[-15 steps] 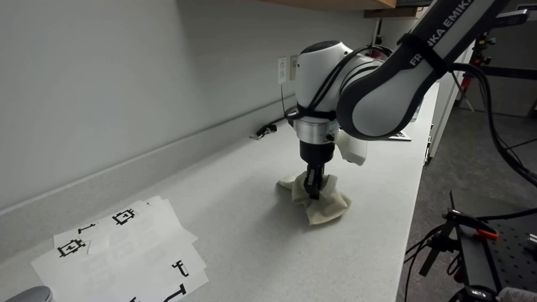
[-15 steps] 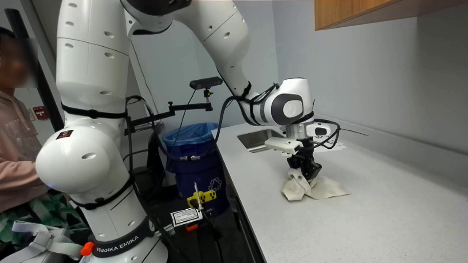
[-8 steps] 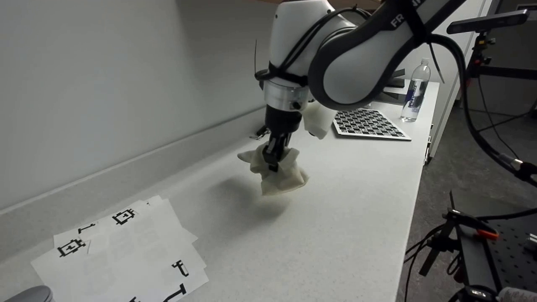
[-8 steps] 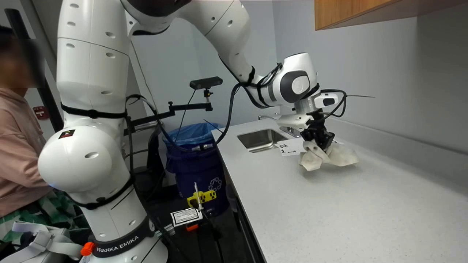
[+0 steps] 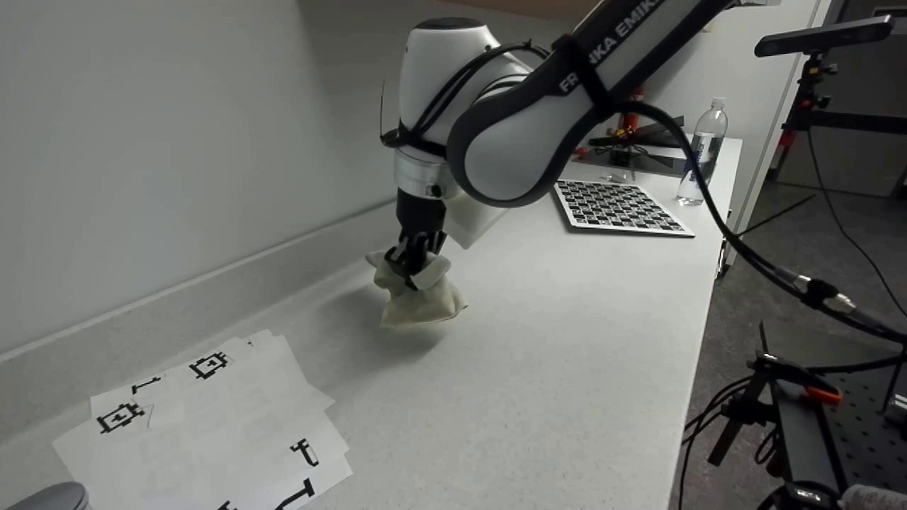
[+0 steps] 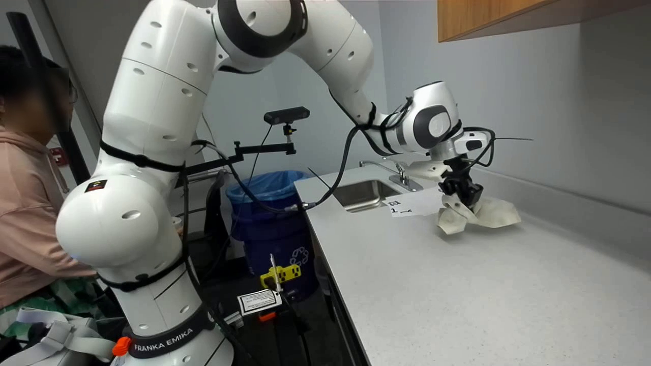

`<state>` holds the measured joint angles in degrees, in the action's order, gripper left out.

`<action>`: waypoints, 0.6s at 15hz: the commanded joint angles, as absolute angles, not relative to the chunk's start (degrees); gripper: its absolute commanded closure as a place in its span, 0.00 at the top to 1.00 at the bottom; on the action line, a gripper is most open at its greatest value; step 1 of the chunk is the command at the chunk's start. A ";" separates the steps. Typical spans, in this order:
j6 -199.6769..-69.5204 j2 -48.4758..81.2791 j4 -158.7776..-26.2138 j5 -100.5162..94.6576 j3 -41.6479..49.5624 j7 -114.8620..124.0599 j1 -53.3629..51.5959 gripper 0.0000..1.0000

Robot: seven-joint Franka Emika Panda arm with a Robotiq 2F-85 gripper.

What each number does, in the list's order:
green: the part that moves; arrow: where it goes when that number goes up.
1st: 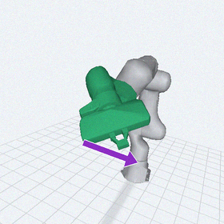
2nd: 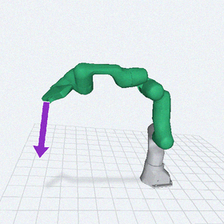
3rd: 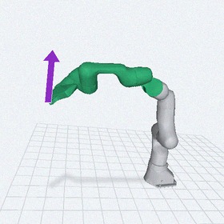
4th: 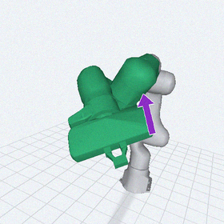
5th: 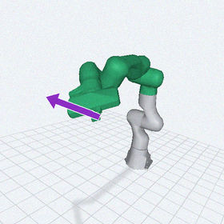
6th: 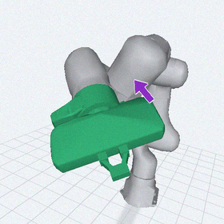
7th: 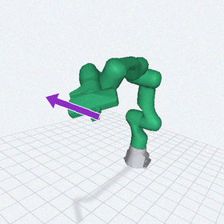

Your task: Use the cloth to wipe the counter

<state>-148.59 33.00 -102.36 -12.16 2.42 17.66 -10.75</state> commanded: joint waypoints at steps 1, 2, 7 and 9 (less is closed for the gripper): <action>-147.73 41.28 -93.85 -11.52 4.65 19.88 -11.99 0.04; -147.47 42.88 -92.65 -11.35 4.99 20.09 -12.01 0.04; -146.56 47.11 -89.53 -9.56 5.30 19.67 -11.30 0.04; -146.83 45.62 -92.00 -8.39 4.42 18.88 -10.50 0.04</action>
<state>-147.61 44.57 -92.34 -10.69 4.53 19.28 -10.82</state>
